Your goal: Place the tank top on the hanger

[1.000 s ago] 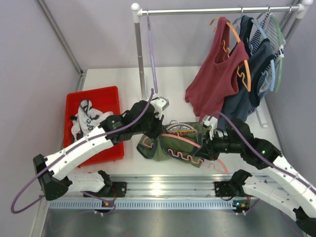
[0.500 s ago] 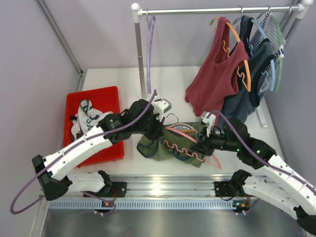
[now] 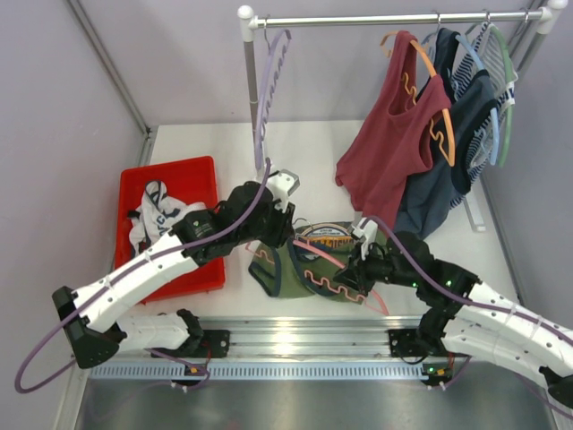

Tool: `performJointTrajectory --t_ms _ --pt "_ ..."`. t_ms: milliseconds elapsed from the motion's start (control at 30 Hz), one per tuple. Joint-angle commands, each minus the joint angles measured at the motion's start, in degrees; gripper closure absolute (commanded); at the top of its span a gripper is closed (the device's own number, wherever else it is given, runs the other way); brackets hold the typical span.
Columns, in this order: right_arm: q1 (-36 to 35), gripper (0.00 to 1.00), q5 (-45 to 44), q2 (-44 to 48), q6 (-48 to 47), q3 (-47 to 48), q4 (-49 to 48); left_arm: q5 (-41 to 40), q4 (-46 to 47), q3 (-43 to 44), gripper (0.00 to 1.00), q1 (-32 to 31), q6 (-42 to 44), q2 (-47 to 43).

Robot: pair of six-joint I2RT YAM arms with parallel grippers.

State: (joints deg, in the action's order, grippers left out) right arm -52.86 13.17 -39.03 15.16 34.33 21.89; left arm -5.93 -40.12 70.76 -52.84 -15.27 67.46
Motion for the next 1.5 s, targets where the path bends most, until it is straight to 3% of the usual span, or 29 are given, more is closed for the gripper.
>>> performJointTrajectory --t_ms 0,167,333,567,1167,1233,1300,1367,1467 --pt "-1.1 1.0 -1.83 0.88 1.01 0.13 -9.67 -2.24 6.89 -2.9 0.61 0.19 -0.99 -4.0" --pt "-1.1 1.0 -2.18 1.23 1.19 -0.75 -10.72 4.34 14.26 -10.27 0.57 0.19 -0.9 -9.0" --pt "-1.1 1.0 -2.45 0.53 1.37 -0.84 -10.99 10.33 27.8 -18.1 0.53 0.19 -2.57 -12.35" --pt "-1.1 1.0 -2.36 0.09 1.63 -1.01 -11.43 9.71 38.17 -23.12 0.51 0.19 -4.24 -10.51" --pt "-1.1 1.0 -1.66 -1.05 2.5 -1.54 -13.63 1.1 50.49 -29.45 0.53 -2.18 -3.02 -6.73" --pt "-1.1 1.0 -1.57 -0.79 2.51 -1.63 -13.63 0.66 51.01 -29.8 0.57 -2.27 -2.58 -6.29" --pt "-1.1 1.0 -1.48 -0.7 2.77 -1.63 -13.63 0.66 51.37 -29.98 0.66 -2.27 -2.31 -6.03" --pt "-1.1 1.0 -2.0 -0.88 3.03 -1.46 -12.67 0.75 51.72 -30.16 0.84 -2.36 -1.87 -6.03" --pt "-1.02 1.0 -3.67 -0.88 4.0 -1.02 -10.91 1.36 51.37 -29.89 1.0 -2.53 -1.08 -5.76"
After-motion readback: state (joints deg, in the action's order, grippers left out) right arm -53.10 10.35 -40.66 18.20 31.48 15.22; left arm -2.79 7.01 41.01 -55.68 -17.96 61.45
